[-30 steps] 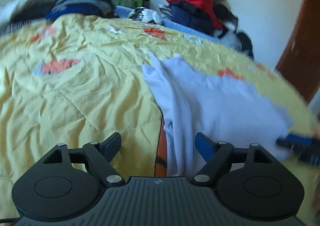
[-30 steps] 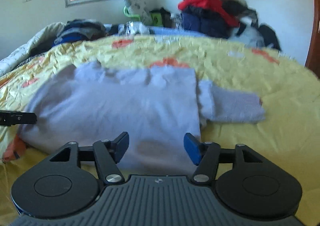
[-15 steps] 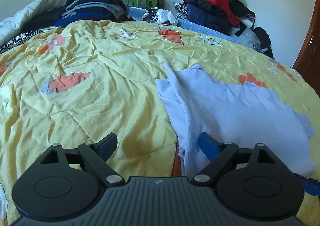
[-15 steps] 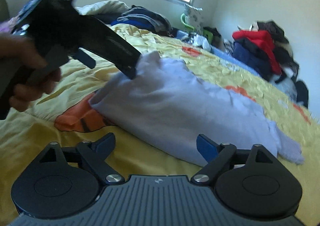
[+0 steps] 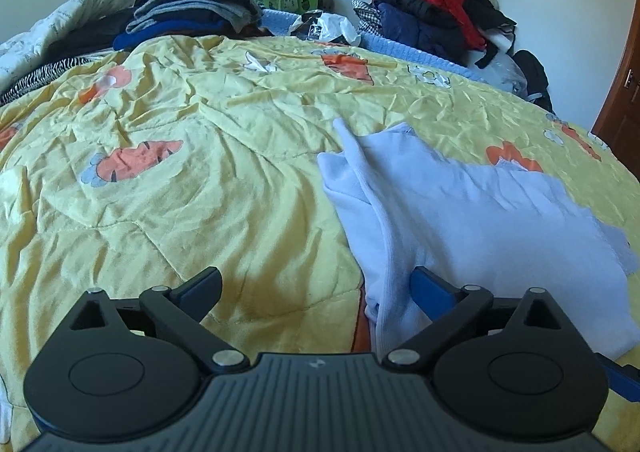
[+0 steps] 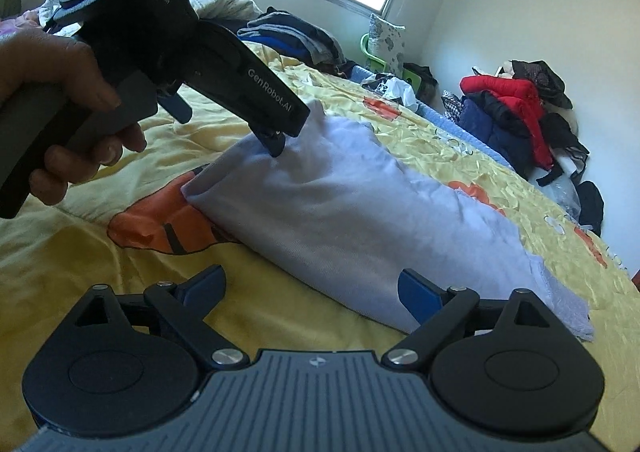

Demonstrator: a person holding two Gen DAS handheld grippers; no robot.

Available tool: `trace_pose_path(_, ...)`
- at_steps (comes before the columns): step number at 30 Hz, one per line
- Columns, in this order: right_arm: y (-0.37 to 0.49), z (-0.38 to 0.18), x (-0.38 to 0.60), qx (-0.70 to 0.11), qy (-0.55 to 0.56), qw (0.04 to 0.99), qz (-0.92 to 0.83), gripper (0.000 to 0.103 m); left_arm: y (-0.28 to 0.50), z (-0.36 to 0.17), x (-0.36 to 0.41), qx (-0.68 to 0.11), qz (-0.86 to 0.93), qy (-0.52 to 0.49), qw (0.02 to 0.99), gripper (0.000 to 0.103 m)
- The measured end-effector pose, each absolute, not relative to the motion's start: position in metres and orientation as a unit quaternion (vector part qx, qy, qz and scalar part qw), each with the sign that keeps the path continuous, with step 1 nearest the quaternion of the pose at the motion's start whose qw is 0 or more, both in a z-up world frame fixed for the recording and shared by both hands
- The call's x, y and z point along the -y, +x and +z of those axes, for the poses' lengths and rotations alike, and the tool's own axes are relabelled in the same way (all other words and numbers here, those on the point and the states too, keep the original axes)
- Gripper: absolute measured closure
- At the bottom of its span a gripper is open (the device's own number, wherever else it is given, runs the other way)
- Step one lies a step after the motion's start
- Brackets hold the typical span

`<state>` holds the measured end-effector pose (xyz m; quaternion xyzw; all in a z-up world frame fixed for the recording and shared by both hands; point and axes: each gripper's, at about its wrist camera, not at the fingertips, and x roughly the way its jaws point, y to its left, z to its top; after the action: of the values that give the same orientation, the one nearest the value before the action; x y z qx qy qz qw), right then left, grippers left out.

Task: Fold small clothes

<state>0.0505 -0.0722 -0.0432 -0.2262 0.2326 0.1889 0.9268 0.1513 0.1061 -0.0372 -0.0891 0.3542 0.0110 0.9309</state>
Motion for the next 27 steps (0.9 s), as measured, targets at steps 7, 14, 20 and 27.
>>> trace_pose_path(7,0.057,-0.046,0.060,-0.208,-0.267,0.927,0.160,0.005,0.162,-0.042,-0.118,-0.365,-0.043,-0.166,0.915,0.001)
trace_pose_path(14,0.067,-0.054,0.033,-0.167,-0.327,0.922,0.125,0.002,0.193,-0.050,-0.147,-0.369,-0.117,-0.310,0.868,0.001)
trace_pose_path(20,0.081,-0.056,0.015,-0.153,-0.347,0.918,0.114,0.002,0.229,-0.059,-0.154,-0.376,-0.173,-0.365,0.834,0.000)
trace_pose_path(27,0.101,-0.055,0.005,-0.152,-0.345,0.918,0.120,0.005,0.271,-0.065,-0.157,-0.379,-0.231,-0.382,0.811,0.000)
